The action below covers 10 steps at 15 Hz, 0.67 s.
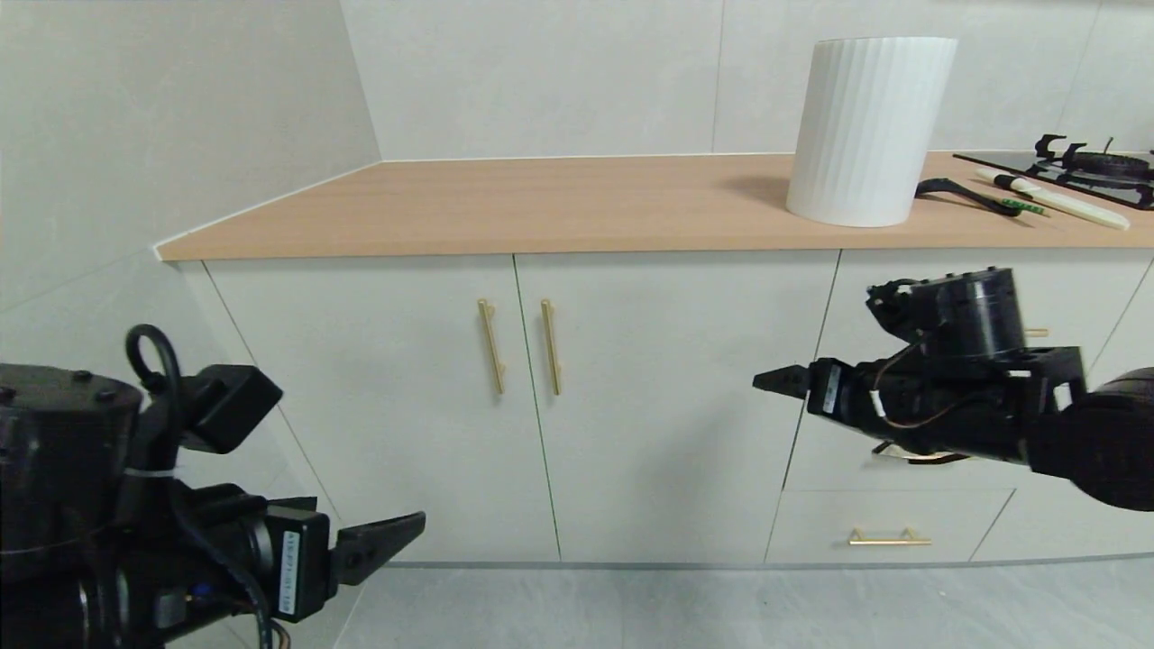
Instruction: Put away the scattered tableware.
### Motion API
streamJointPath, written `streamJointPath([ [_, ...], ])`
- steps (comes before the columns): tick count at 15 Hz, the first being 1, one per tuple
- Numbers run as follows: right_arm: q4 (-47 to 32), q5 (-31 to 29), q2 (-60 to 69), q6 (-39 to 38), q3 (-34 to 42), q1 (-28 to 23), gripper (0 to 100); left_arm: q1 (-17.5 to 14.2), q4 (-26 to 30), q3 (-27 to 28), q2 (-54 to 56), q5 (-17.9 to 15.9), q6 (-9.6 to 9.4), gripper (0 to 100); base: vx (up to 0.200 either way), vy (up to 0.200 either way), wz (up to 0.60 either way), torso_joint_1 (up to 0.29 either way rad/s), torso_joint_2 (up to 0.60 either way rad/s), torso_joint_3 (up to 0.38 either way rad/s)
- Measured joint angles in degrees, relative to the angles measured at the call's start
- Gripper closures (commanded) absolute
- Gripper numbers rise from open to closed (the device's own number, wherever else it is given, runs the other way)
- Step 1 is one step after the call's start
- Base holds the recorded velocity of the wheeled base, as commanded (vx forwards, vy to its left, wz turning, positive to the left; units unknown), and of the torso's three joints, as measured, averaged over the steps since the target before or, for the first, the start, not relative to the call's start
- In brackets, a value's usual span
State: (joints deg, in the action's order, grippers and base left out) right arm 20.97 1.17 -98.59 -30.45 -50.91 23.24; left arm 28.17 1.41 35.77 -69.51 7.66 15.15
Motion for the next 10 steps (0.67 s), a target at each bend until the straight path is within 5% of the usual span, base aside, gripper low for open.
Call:
streamJointPath([
  [3,-0.01,0.09,13.53,6.91,6.05,-3.67,0,-3.06,0.06,-1.54,7.58,0.66,-4.49,0,0.000,0.000,0.00,0.000,0.00,0.000],
  [7,-0.52,2.16,35.74,11.76,13.79,-12.87,0,-4.64,0.35,-6.25,20.96,1.76,-8.27,0,0.000,0.000,0.00,0.000,0.00,0.000],
  [10,-8.48,3.34,52.92,15.92,17.14,-19.10,0,-7.81,0.55,-10.06,32.94,2.06,-10.42,0,0.000,0.000,0.00,0.000,0.00,0.000],
])
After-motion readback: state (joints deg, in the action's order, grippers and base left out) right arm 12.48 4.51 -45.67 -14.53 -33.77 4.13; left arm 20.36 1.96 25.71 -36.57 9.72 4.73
